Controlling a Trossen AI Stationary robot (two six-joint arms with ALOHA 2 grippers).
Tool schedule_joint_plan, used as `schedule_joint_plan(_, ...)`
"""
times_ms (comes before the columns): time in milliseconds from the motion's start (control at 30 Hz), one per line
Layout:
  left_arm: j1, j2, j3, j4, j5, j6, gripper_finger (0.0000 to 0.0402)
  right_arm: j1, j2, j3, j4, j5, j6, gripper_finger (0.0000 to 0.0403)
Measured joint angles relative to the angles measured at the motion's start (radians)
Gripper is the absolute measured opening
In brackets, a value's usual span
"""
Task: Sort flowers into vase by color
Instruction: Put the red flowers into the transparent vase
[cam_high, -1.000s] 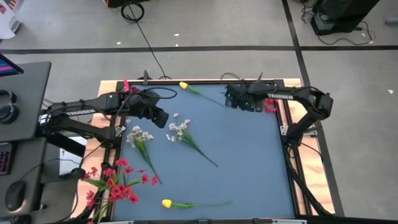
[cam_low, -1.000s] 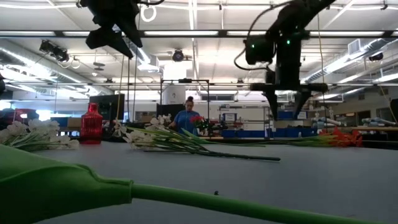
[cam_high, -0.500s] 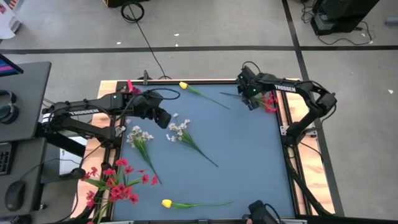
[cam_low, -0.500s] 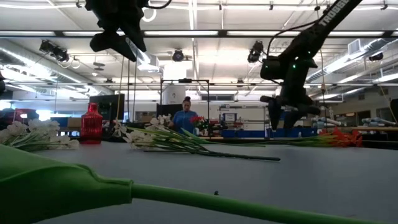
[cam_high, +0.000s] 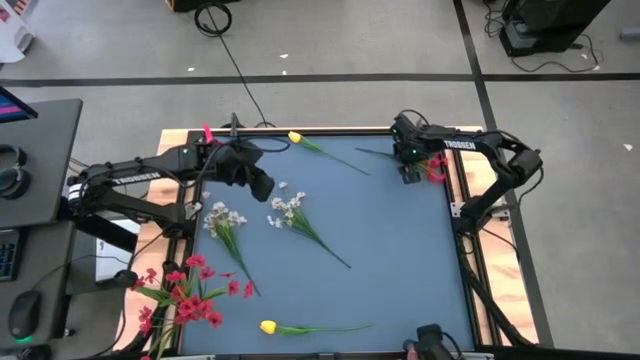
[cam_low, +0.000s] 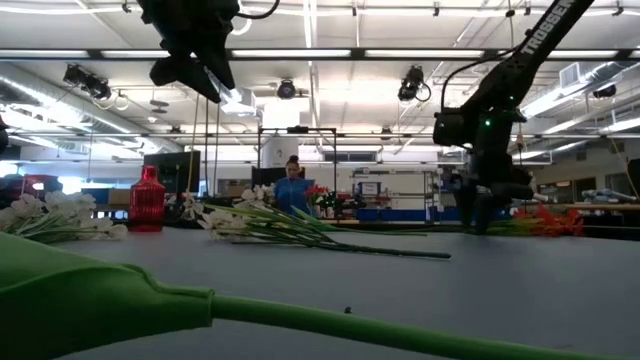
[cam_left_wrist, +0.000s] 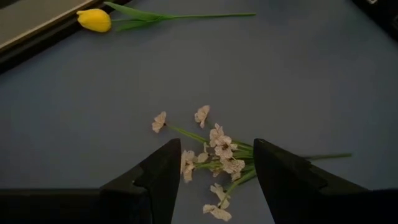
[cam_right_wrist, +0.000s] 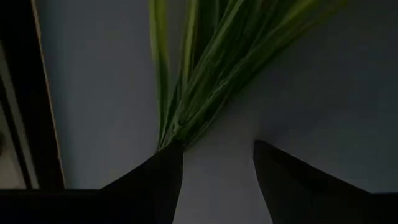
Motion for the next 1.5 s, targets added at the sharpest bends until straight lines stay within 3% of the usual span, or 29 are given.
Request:
schedule_joint_plan(167,0.021,0.000,0.000,0.000,0.030,0.047,0.0205,-0.014,-0.007,-0.045,0.030,-0.001,0.011,0.0192)
schedule_joint_plan(367,0.051,0.000,0.000,-0.001,0.054,0.076,0.0205,-0.011,-0.007,-0.068,0.065,-0.013,-0.014,0.0144)
schedule_joint_plan(500,0.067,0.000,0.000,-0.001,0.080,0.077,0.0205,0.016,-0.012,-0.042,0.089,-0.013,-0.116,0.0124)
schedule_joint_plan(767,0.076,0.000,0.000,-0.001,0.082,0.148,0.0205,-0.005,-0.027,-0.034,0.263,-0.103,-0.183,0.0124)
schedule_joint_plan(1033,0.113,0.000,0.000,0.000,0.123,0.187,0.0205,-0.027,-0.009,-0.034,0.212,-0.091,-0.052,0.0127)
schedule_joint_plan(1500,0.174,0.000,0.000,-0.024,0.186,0.233,0.0205,-0.035,0.079,-0.027,0.192,-0.095,-0.042,0.0130)
